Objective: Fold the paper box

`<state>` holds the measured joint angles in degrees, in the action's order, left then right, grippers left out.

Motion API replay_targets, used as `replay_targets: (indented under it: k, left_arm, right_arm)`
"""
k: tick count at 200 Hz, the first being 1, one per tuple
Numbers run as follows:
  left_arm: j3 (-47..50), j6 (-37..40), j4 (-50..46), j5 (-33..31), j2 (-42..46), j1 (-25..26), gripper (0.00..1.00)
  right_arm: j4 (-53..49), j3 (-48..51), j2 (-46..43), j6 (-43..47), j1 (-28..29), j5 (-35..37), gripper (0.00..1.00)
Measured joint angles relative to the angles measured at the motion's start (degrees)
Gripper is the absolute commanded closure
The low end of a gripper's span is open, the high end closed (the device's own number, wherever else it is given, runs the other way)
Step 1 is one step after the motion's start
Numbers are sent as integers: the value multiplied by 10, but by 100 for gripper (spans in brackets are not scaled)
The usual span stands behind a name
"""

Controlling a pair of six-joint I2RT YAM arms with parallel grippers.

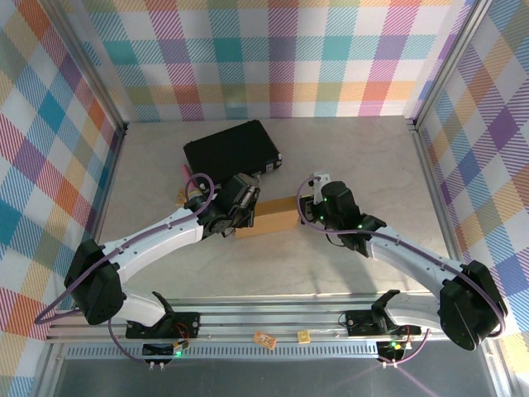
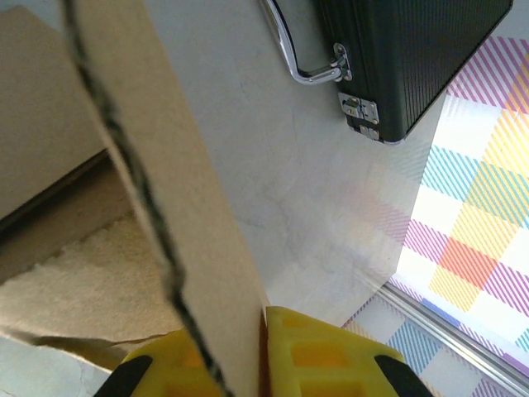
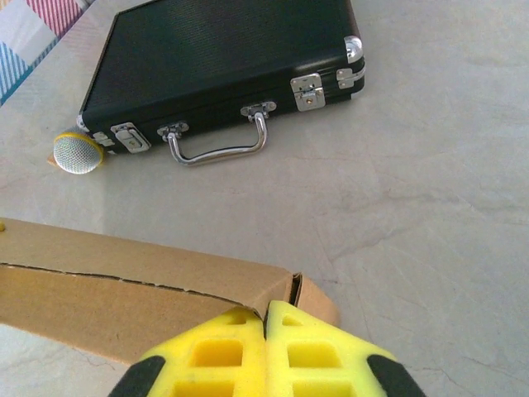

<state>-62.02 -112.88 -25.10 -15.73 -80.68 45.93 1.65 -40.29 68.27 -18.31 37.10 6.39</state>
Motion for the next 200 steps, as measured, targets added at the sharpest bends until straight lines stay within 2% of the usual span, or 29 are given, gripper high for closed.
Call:
replay_targets:
  k: [33, 81, 103, 139, 175, 200]
  left_arm:
    - [4, 0, 0, 0, 0, -4, 91]
    - [4, 0, 1, 0, 1, -5, 91]
    - [4, 0, 1, 0, 1, -5, 92]
    - [4, 0, 2, 0, 1, -8, 92]
    - [4, 0, 2, 1, 1, -9, 92]
    - [4, 0, 2, 2, 1, -9, 92]
  right_arm:
    - [-65, -4, -13, -33, 1, -4, 53]
    - [-187, -34, -78, -128, 1, -3, 37]
    - [-249, -72, -98, -208, 1, 5, 25]
    - [-307, -132, -78, -392, -28, -33, 18]
    - [-295, -134, 9, -598, -65, -135, 16]
    - [-268, -131, 53, -709, -70, -178, 15]
